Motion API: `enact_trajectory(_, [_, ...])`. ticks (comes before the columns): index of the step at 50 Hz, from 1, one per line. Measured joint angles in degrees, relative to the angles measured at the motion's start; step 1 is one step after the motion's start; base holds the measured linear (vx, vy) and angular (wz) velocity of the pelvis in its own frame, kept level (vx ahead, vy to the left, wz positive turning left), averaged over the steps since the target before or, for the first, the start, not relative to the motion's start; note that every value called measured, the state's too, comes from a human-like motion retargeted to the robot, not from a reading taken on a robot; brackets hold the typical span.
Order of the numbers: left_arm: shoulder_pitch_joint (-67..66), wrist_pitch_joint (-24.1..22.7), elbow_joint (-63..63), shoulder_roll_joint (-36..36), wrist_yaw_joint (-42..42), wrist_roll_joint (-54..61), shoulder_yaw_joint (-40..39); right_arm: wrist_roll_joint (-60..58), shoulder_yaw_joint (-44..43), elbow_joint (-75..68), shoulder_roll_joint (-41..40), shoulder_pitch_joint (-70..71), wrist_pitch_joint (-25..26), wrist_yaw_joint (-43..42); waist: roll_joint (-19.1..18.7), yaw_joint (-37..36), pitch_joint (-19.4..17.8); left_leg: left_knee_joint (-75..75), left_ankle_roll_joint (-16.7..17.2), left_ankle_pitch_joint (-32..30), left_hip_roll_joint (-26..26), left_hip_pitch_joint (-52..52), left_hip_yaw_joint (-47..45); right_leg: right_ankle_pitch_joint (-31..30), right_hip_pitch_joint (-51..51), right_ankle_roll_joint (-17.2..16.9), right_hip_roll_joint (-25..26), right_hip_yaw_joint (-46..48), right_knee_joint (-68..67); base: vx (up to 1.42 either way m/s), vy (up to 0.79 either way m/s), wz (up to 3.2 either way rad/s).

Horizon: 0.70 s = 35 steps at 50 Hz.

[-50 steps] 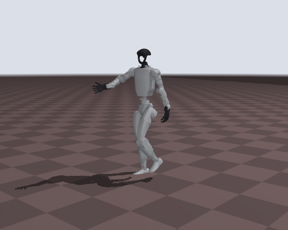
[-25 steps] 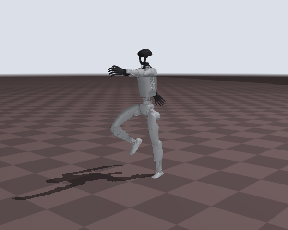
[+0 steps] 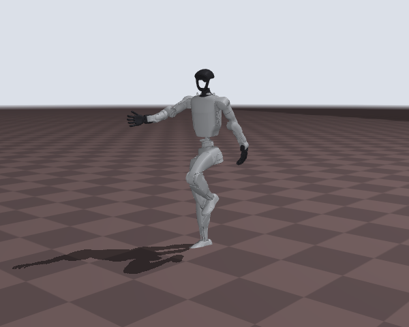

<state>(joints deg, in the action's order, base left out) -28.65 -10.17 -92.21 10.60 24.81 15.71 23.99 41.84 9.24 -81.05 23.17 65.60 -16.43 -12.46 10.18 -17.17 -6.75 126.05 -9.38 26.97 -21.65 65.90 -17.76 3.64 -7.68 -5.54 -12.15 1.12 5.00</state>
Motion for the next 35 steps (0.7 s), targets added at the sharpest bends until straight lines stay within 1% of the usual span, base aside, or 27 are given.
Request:
enact_trajectory(3, [-6.1, 2.4, 0.0, 0.6, 2.2, -1.1, -0.8, 0.8, 1.8, -1.0, 2.9, 7.5, 0.6, -0.8, -0.1, 0.6, 0.7, 3.7, -0.2, 0.0, 4.5, 5.7, 2.0, -0.1, 0.7, 0.0, 0.4, 1.5, 0.0, 0.02, 0.01, 0.51])
enact_trajectory(5, [-7.4, 3.6, 0.1, 0.6, 3.0, -1.7, -1.5, 0.0, 1.9, -1.9, 3.8, 10.1, 1.4, -1.0, -0.4, 1.4, 1.8, 2.6, 0.5, -2.2, 7.2, 6.8, 3.2, 0.0, 1.5, 0.1, 0.9, 2.6, 0.0, 0.02, 0.02, 0.51])
enact_trajectory(8, [-4.9, 3.9, 0.8, -0.2, 3.2, -2.2, -1.5, -1.6, 1.3, -2.2, 2.9, 8.7, 1.7, -0.5, -0.8, 2.8, 3.9, -5.0, 2.6, -6.4, 11.6, 3.0, 4.5, 0.3, 2.9, 0.1, 1.5, 3.6, 0.0, 0.02, 0.03, 0.33])
enact_trajectory(10, [-1.0, 3.4, 1.2, -0.9, 2.4, -2.6, -1.6, -2.5, 0.1, -1.6, 1.1, 4.8, 1.3, 0.0, -0.9, 3.4, 5.1, -13.7, 3.9, -8.5, 13.4, -3.6, 4.6, 0.7, 3.5, 0.1, 1.6, 3.5, 0.0, 0.03, 0.02, -0.10])
enact_trajectory(12, [5.7, 2.6, 0.8, -1.6, 0.2, -2.7, -3.1, -3.9, -2.4, -0.4, -1.7, -1.6, 0.9, 0.4, -0.7, 3.0, 4.9, -27.2, 4.6, -10.6, 13.8, -14.8, 3.2, 1.2, 2.7, 0.2, 1.4, 2.5, 0.0, 0.09, 0.05, -0.53])
enact_trajectory(14, [14.1, 1.5, 0.0, -1.9, -3.7, -1.9, -5.5, -6.3, -4.3, 0.8, -4.9, -9.8, 1.0, 0.9, -0.8, 2.2, 3.4, -47.5, 5.3, -13.8, 15.0, -30.2, 0.9, 1.7, 0.8, 0.1, 1.0, 0.8, -0.5, 0.17, 0.08, -0.88])
enact_trajectory(15, [19.0, 1.0, -0.8, -1.8, -6.2, -1.4, -7.0, -7.9, -5.1, 1.4, -6.6, -14.3, 1.3, 1.1, -0.8, 1.6, 2.0, -60.0, 5.6, -15.5, 16.2, -39.5, -0.5, 2.1, -0.6, -0.1, 0.8, -0.2, -1.3, 0.25, 0.12, -1.10])
enact_trajectory(17, [30.1, -0.6, -2.2, -1.2, -14.7, -0.1, -11.7, -11.9, -5.1, 1.7, -9.3, -23.6, 2.2, 2.0, -2.7, 0.8, -2.6, -90.4, 6.3, -13.6, 20.0, -62.9, -3.4, 2.7, -5.1, -1.4, 1.5, -1.9, -3.5, 0.29, 0.19, -0.89])
enact_trajectory(18, [35.9, -2.6, -2.7, -1.0, -19.9, 1.5, -14.2, -13.6, -4.6, 1.5, -10.2, -28.2, 1.5, 2.2, -4.7, 1.8, -4.8, -104.9, 6.8, -11.6, 21.6, -73.9, -3.8, 3.0, -7.3, -1.8, 2.9, -2.1, -4.9, 0.21, 0.27, 0.08])
enact_trajectory(19, [40.8, -4.4, -2.5, -0.9, -22.8, 4.4, -15.8, -16.8, -4.1, 0.5, -10.7, -33.2, 1.3, 2.9, -7.0, 4.5, -5.4, -114.6, 8.0, -10.7, 21.6, -80.4, -3.2, 3.0, -6.8, -1.2, 4.8, -1.3, -8.7, 0.12, 0.32, 0.99])
enact_trajectory(20, [45.3, -6.1, -1.8, -0.8, -24.6, 8.0, -16.9, -20.9, -3.6, -1.0, -10.9, -38.4, 1.2, 3.8, -9.4, 8.0, -5.2, -121.8, 9.5, -10.4, 20.7, -84.7, -2.2, 3.0, -4.9, 0.1, 7.1, 0.1, -13.7, -0.04, 0.30, 1.43])
enact_trajectory(22, [53.8, -3.3, -0.7, 0.2, -21.4, 3.3, -18.5, -30.5, -1.0, -5.6, -10.6, -48.8, 3.5, 9.5, -12.4, 14.3, -0.1, -129.2, 13.5, -13.5, 18.7, -82.3, -1.6, 1.5, 17.2, 1.5, 8.8, 2.0, -45.6, -0.17, 0.20, 1.31])
enact_trajectory(23, [58.3, -1.9, 0.5, 1.6, -20.6, 1.5, -18.9, -34.1, -0.4, -8.1, -10.3, -53.6, 5.2, 11.4, -13.0, 17.3, 1.1, -130.6, 14.3, -14.4, 18.0, -80.9, -0.6, -2.3, 26.6, 0.9, 8.3, 2.9, -58.8, -0.14, 0.11, 1.27])
enact_trajectory(24, [62.8, -0.9, 1.9, 3.3, -20.2, 0.1, -18.8, -36.1, -0.7, -10.4, -10.0, -58.4, 6.8, 13.1, -13.5, 20.1, 0.6, -131.1, 14.5, -14.6, 17.2, -80.8, 0.6, -4.0, 33.5, 0.5, 7.3, 4.0, -70.1, -0.07, 0.07, 1.39])
enact_trajectory(25, [67.4, -0.1, 3.4, 5.1, -20.0, -1.0, -18.5, -37.5, -1.5, -12.7, -9.5, -63.2, 8.4, 14.6, -14.0, 22.9, -0.7, -131.1, 14.4, -14.5, 16.3, -81.3, 2.0, -4.6, 39.1, 0.3, 6.2, 5.2, -80.6, -0.02, 0.07, 1.36])
enact_trajectory(28, [81.6, 1.6, 7.6, 11.0, -19.6, -5.7, -15.7, -34.4, -5.3, -16.1, -8.7, -76.9, 11.7, 20.0, -13.4, 27.2, -4.8, -131.1, 12.4, -14.7, 16.1, -83.2, 4.5, 4.0, 52.5, 2.4, 0.1, 6.3, -106.5, 0.00, 0.08, 0.91])
enact_trajectory(30, [89.6, 1.9, 10.3, 14.5, -20.3, -7.7, -13.7, -32.0, -6.0, -16.1, -9.1, -85.3, 12.6, 23.4, -12.8, 28.5, -6.0, -131.1, 10.9, -15.2, 16.3, -83.5, 5.3, 6.8, 60.2, 4.2, -3.3, 5.9, -118.8, 0.02, 0.06, 0.35])
enact_trajectory(31, [92.6, 1.5, 11.6, 16.0, -20.9, -7.5, -13.1, -31.7, -5.3, -15.6, -9.5, -88.9, 12.2, 25.0, -12.9, 29.2, -6.1, -131.1, 10.4, -15.4, 16.0, -83.5, 5.5, 7.0, 63.0, 4.7, -3.6, 5.7, -122.7, 0.05, 0.03, 0.19])
enact_trajectory(32, [95.3, 1.0, 12.8, 17.3, -21.5, -7.0, -12.5, -31.8, -4.4, -15.2, -9.8, -92.2, 11.8, 26.6, -13.0, 29.8, -6.1, -131.1, 10.1, -15.6, 15.7, -83.4, 5.7, 7.0, 65.5, 5.0, -3.5, 5.7, -126.0, 0.06, 0.00, 0.11])
enact_trajectory(35, [100.6, -0.1, 15.5, 20.1, -21.6, -4.2, -11.2, -33.9, -1.0, -14.3, -10.8, -99.5, 11.3, 31.1, -13.2, 30.9, -4.9, -131.1, 10.2, -16.1, 14.6, -82.6, 5.4, 7.5, 69.7, 4.7, 0.5, 5.9, -130.6, 0.06, -0.04, -0.01])
